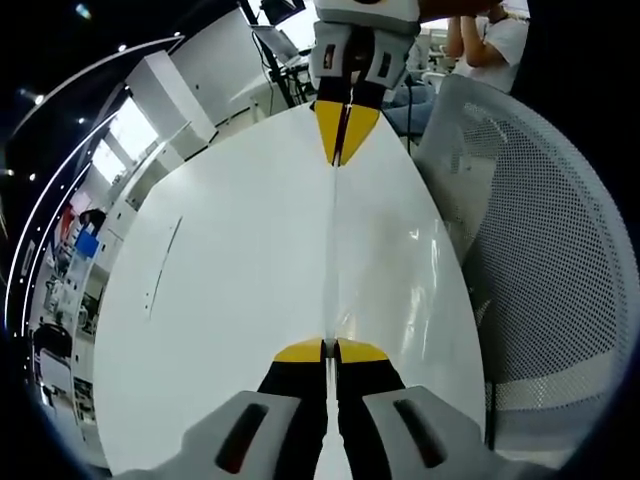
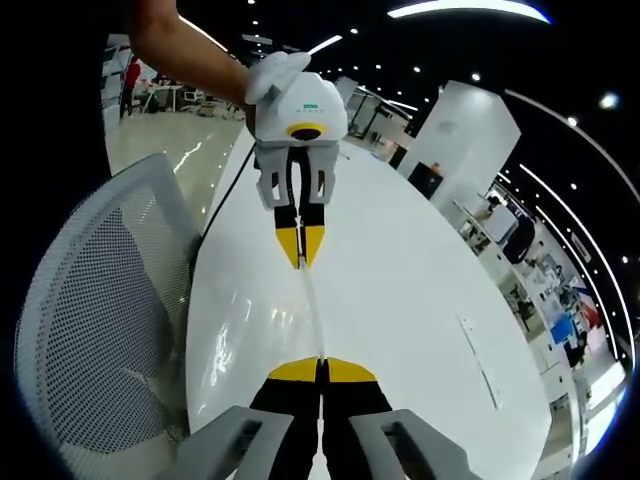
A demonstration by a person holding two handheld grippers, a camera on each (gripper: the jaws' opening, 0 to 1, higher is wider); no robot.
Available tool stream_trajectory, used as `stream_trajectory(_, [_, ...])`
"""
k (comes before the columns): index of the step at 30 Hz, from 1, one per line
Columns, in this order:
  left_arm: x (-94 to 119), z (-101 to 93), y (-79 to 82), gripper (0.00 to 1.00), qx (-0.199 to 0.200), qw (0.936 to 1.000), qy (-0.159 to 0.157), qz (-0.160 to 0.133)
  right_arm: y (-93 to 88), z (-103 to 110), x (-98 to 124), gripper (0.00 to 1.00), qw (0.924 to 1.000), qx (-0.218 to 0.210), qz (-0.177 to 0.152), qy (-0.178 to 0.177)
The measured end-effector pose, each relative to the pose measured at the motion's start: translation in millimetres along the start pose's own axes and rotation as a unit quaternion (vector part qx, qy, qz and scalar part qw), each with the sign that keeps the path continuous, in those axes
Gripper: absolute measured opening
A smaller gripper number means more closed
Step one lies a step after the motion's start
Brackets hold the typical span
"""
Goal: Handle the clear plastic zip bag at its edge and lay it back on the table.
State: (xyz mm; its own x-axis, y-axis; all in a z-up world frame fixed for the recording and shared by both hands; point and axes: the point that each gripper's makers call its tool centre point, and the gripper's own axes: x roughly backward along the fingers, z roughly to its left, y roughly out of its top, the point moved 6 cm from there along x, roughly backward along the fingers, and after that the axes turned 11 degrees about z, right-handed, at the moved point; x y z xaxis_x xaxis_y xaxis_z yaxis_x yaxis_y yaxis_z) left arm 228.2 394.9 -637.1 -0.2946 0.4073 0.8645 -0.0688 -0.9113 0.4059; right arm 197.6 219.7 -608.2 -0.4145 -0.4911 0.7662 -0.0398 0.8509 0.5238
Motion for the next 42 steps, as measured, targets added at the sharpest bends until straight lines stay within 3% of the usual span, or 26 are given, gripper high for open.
stream_trajectory(25, [2,-1.0,-1.8,0.0,0.0,1.0,-0.002,0.004,-2.8,2,1,0.0,1.0,-0.003,0.002,0.003])
stream_trajectory(42, [2,-4.6,7.0,0.0,-0.028,0.9995,0.009,0.012,-6.2,-1,4,0.0,0.9999,-0.003,0.012,0.003])
